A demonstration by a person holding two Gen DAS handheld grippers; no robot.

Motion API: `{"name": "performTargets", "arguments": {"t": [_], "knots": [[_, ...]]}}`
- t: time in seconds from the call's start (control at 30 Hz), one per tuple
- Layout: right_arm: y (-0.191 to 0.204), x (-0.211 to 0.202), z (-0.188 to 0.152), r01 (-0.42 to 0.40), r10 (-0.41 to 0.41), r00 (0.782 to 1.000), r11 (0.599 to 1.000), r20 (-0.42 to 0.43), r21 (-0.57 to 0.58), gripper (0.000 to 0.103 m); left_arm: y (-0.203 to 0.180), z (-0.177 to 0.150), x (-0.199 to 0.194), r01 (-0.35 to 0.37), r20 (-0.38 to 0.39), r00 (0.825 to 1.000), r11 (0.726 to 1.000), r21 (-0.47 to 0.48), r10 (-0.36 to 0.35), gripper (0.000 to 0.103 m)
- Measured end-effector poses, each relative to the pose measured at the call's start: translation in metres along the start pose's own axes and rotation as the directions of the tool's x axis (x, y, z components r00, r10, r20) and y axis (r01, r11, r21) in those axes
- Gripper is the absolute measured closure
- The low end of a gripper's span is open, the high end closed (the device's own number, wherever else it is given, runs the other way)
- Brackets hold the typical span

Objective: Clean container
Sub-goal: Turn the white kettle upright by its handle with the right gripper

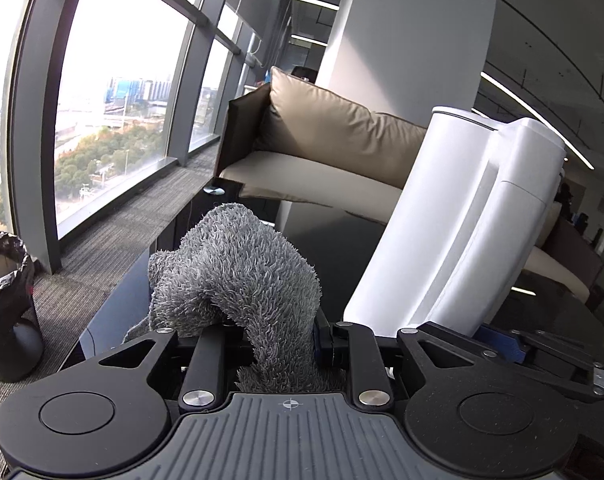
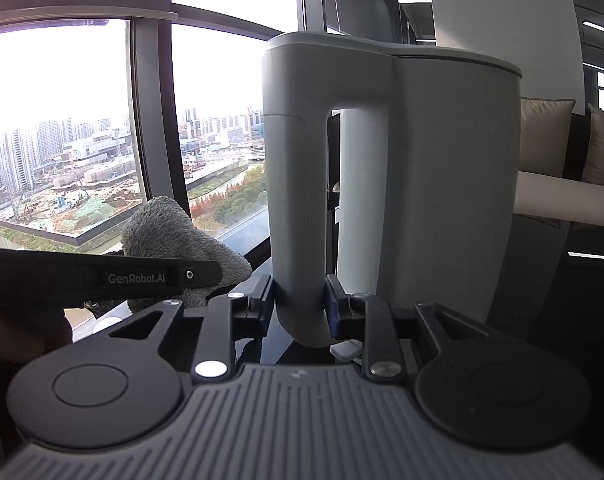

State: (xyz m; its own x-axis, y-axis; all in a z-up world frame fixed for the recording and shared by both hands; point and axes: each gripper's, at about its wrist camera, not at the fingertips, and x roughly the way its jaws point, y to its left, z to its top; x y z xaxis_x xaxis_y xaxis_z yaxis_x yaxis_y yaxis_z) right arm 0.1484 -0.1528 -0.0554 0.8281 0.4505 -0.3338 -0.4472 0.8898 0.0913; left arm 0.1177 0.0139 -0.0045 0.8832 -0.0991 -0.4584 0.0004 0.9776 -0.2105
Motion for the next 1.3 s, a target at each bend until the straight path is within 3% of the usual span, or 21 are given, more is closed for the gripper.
{"name": "performTargets", "arguments": {"t": [0.27,0.67,0.9,1.07,1.17,1.3], "knots": [[-0.028,-0.04,-0.013,0.039,-0.04,0.999,0.999,0.009,0.021,0.072,-0.017,-0.006,0.016,-0.015,-0.032,0.999,0.999,0.039,0.016,0.083],[-0.009,-0.015,0.002,0.057,-0.059,0.998,0.995,0.018,0.078,0.071,-0.029,-0.014,0.045,-0.003,-0.071,0.997,0.996,0.084,0.009,0.082],[-0.016,-0.024,-0.004,0.041,-0.044,0.999,0.991,0.024,0.127,0.071,-0.033,-0.021,0.055,0.017,-0.098,0.995,0.995,0.097,-0.008,0.078],[-0.014,-0.026,-0.006,0.046,-0.05,0.998,0.989,0.025,0.142,0.071,-0.039,-0.029,0.051,0.003,-0.106,0.994,0.99,0.14,0.012,0.048],[-0.01,-0.027,-0.008,0.055,-0.058,0.998,0.99,0.021,0.131,0.071,-0.038,-0.032,0.047,-0.001,-0.102,0.995,0.99,0.141,0.016,0.041],[-0.006,-0.027,-0.01,0.058,-0.06,0.998,0.99,0.014,0.129,0.057,-0.032,-0.035,0.035,0.004,-0.111,0.994,0.992,0.126,0.01,0.031]]}}
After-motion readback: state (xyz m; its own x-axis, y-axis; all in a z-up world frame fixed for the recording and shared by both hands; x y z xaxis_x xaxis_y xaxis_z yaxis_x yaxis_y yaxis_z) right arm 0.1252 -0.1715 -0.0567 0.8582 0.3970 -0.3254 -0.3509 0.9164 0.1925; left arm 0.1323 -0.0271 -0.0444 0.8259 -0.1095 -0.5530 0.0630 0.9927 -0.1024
